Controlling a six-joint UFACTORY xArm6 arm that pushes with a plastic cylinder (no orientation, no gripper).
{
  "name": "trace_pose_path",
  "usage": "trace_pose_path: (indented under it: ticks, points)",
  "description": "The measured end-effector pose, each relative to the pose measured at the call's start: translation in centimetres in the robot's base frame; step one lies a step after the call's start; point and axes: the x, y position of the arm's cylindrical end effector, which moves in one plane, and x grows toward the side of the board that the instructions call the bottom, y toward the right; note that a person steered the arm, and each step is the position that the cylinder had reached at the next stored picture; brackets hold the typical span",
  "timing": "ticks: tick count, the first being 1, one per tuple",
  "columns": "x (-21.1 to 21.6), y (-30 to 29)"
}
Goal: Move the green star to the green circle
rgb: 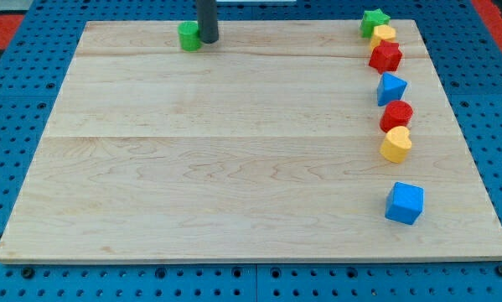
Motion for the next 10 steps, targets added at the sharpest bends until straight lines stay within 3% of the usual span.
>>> trace_pose_path:
  ticks: [2,3,4,6,8,10]
  points:
    - [-1.0,-7.3]
    - [-0.7,-8.0]
    - [3.3,0.7]
    - [8.1,12.3]
    - [9.4,25.5]
    - [9.4,32.4]
